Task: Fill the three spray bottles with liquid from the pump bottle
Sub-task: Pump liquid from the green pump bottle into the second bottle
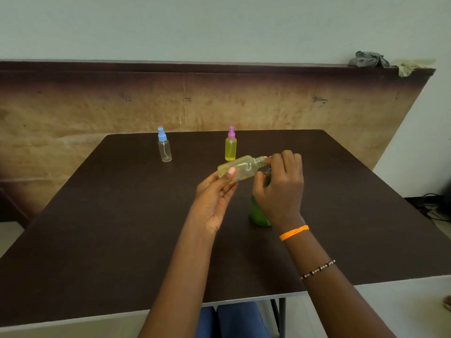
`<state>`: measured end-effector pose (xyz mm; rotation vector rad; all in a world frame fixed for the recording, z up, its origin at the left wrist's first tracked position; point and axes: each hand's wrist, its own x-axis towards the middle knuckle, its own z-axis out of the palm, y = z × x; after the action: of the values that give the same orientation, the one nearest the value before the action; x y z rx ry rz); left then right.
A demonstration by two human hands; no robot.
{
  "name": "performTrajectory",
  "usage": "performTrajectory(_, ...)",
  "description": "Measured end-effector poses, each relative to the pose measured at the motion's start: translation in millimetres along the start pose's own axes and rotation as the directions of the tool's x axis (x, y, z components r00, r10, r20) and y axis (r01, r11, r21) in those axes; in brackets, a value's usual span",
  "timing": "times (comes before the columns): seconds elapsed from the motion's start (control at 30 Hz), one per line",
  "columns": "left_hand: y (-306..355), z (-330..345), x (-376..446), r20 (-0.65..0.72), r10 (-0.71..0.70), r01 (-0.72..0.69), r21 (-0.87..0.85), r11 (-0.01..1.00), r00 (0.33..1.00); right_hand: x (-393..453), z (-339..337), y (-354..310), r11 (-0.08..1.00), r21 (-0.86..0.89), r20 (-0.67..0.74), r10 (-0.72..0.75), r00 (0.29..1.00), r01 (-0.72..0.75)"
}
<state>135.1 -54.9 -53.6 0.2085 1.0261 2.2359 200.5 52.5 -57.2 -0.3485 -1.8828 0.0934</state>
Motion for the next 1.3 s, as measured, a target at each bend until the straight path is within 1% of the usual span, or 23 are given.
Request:
performTrajectory(0.13, 2, 1, -2, 0.023, 0.012, -0.012, -0.003, 1.000, 1.000, 7, -7, -1, 1.000, 0.018, 0.051, 0.009, 0.999, -0.010)
performTrajectory(0.23, 2, 3, -2, 0.028, 0.025, -0.025, 0.003, 1.000, 0.999, 16, -11, -1, 0.996, 0.066, 0.073, 0.055, 0.996, -0.060)
performTrajectory(0.3, 1, 3, -1, 0.023, 0.024, -0.024, 0.000, 1.000, 0.999, 14, -9, -2, 0.996, 0.062, 0.067, 0.058, 0.996, -0.062)
performTrajectory(0.4, 1, 2, 1, 0.008, 0.014, -0.014, 0.005, 1.000, 1.000, 1, -3, 0, 1.000, -0.004, 0.030, 0.008, 1.000, -0.008)
performTrajectory(0.53, 1, 0, 1, 0.017, 0.010, -0.010, -0.005, 1.000, 1.000, 1, -2, -1, 1.000, -0.012, 0.033, 0.017, 0.999, -0.017)
performTrajectory(0.67, 2, 3, -1, 0.026, 0.017, -0.016, -0.019, 1.000, 1.000, 15, -10, -2, 0.999, 0.041, 0.075, 0.024, 0.997, -0.028)
performTrajectory(0.73, 3, 4, -1, 0.028, 0.019, -0.019, -0.021, 1.000, 0.999, 22, -11, -3, 0.996, 0.079, 0.072, 0.038, 0.997, -0.043)
performTrajectory(0.8, 2, 4, -1, 0.025, 0.017, -0.017, -0.023, 1.000, 1.000, 19, -9, -2, 0.995, 0.081, 0.051, 0.047, 0.998, -0.051)
performTrajectory(0.9, 1, 0, 0, 0.021, 0.013, -0.013, -0.003, 1.000, 1.000, 4, 1, 2, 1.000, 0.010, -0.012, 0.020, 1.000, -0.020)
performTrajectory(1.0, 0, -3, 0, 0.013, 0.007, -0.007, 0.005, 1.000, 1.000, -1, 7, 6, 1.000, 0.009, -0.035, 0.012, 0.999, -0.012)
performTrajectory(1.1, 1, -2, -2, 0.013, 0.002, -0.002, -0.003, 1.000, 1.000, 4, 3, 4, 1.000, 0.021, -0.016, 0.007, 1.000, -0.007)
performTrajectory(1.23, 3, 1, -2, 0.021, 0.016, -0.016, -0.012, 1.000, 1.000, 17, -5, 1, 0.997, 0.079, 0.028, 0.018, 0.999, -0.020)
performTrajectory(1.3, 2, 1, -2, 0.016, 0.017, -0.016, -0.019, 1.000, 1.000, 14, -5, 1, 0.997, 0.071, 0.024, 0.024, 0.999, -0.026)
